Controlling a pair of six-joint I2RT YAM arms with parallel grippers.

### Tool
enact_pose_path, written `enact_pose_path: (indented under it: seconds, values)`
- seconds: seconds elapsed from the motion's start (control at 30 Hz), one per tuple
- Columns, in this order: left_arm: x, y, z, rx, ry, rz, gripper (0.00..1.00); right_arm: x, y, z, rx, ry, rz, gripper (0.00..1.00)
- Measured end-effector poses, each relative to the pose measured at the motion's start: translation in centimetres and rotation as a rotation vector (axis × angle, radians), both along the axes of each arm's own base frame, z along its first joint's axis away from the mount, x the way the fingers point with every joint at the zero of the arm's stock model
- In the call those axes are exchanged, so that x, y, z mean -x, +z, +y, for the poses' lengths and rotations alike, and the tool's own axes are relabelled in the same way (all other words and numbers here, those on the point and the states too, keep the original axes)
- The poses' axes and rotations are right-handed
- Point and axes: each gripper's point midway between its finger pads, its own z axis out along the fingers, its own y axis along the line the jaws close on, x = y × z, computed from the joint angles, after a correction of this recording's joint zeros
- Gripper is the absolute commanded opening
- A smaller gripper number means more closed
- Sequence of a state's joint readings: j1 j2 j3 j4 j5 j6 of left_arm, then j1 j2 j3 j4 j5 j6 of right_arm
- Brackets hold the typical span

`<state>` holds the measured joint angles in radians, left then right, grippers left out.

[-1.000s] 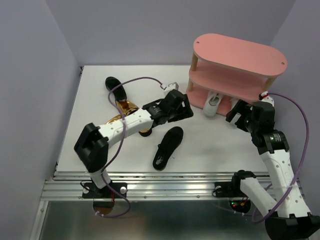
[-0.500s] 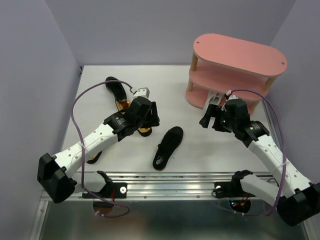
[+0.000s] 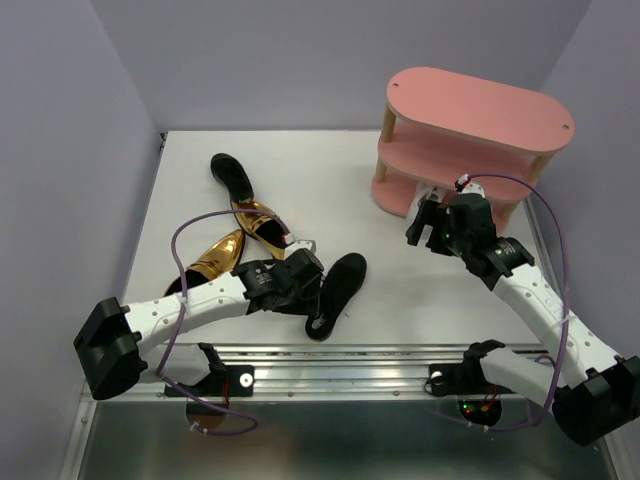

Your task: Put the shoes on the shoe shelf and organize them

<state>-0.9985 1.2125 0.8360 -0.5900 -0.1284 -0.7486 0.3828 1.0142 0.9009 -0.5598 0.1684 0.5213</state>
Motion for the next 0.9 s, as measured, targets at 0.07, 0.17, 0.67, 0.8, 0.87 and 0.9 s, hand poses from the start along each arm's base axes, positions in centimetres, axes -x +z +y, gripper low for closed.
enact_pose_path:
  seconds: [0.07,0.17,0.67,0.8,0.87,0.9]
  values:
    - [0.5,-0.6,0.3,-0.006,0.012,0.022,0.65,-0.1,0.1,-0.3,0.009,-0.015,-0.008,1.0]
    - [1.0,-1.4,0.6,-0.012,0.022,0.048,0.64,-0.2,0.2,-0.6,0.017,-0.028,-0.015,1.0]
    - [2.2,-4.3,-1.3,0.03,0.005,0.13,0.32,-0.5,0.4,-1.0,0.027,-0.049,-0.03,1.0]
    - [2.1,-4.2,-1.3,0.025,0.003,0.125,0.26,-0.4,0.7,-1.1,0.026,-0.053,-0.041,1.0]
    - [2.1,-4.2,-1.2,0.022,0.005,0.124,0.42,-0.4,0.9,-1.1,0.025,-0.055,-0.046,1.0]
    - [2.1,-4.2,-1.2,0.02,0.002,0.124,0.46,-0.4,0.9,-1.1,0.025,-0.055,-0.048,1.0]
